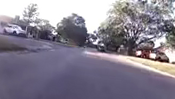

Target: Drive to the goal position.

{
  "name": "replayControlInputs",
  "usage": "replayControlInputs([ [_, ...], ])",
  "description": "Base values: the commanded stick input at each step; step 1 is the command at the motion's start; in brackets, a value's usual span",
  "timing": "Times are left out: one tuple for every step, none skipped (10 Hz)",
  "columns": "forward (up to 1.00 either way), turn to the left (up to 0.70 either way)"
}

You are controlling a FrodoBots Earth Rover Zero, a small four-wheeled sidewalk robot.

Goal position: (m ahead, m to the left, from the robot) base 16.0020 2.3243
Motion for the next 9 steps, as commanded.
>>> replayControlInputs([
  [1.0, 0.0],
  [1.0, 0.0],
  [1.0, 0.0],
  [1.0, 0.0],
  [1.0, 0.0],
  [1.0, 0.0],
  [1.0, 0.0],
  [1.0, 0.0],
  [1.0, 0.0],
])
